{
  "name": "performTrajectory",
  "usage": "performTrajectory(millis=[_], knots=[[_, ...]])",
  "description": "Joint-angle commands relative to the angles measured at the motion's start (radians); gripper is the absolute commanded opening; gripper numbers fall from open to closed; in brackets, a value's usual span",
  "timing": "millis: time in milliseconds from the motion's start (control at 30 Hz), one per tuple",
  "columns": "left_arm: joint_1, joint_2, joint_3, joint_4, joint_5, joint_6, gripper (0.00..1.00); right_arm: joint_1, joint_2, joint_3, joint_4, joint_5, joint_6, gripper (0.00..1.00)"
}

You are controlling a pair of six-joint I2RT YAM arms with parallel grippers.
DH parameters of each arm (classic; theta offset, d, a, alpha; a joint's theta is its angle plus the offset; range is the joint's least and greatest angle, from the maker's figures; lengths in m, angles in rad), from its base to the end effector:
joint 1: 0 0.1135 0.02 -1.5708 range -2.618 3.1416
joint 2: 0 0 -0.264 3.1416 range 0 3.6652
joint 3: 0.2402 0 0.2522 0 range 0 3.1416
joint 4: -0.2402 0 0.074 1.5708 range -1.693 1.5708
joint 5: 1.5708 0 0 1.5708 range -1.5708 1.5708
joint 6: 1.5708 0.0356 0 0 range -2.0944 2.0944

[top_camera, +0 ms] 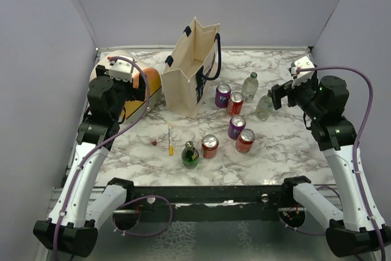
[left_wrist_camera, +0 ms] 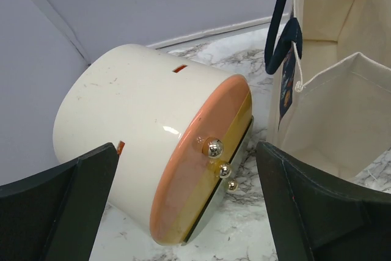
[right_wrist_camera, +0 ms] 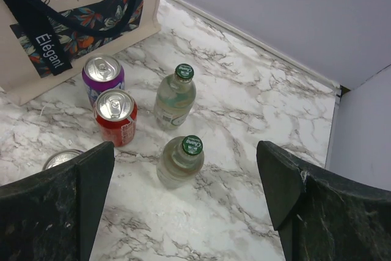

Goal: Place the beverage into the canvas bag
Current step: Move the canvas bag to the center of the board.

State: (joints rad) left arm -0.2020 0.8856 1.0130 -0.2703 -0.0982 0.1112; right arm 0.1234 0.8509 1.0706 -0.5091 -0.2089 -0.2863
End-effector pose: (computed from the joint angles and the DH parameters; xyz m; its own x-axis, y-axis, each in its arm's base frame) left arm 0.1933 -0.0360 0.3930 -0.1270 0.1388 -0.9821 0.1194 0.9851 0.1237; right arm 0.1740 0.0290 0.3929 -0.1820 -0.3009 -0.9361 -0.3847 0.8979 -0.2139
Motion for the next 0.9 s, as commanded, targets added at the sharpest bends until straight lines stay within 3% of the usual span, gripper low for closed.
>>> performTrajectory(millis=[0,433,867], knots=[[0.006,-0.009,-0.004,0.012,-0.011,-0.007,0.99,0.000,0.006,0.004,0.000,-0.047,-0.016,0.99],[0.013,-0.013,0.013,0.000,0.014,-0.031,0.99,-0.001,0.010,0.012,-0.014,-0.081,-0.021,0.99],[0.016,0.024,0.061,-0.056,0.253,0.032,0.99,-0.001,0.064,0.060,-0.017,-0.142,-0.089,0.99]])
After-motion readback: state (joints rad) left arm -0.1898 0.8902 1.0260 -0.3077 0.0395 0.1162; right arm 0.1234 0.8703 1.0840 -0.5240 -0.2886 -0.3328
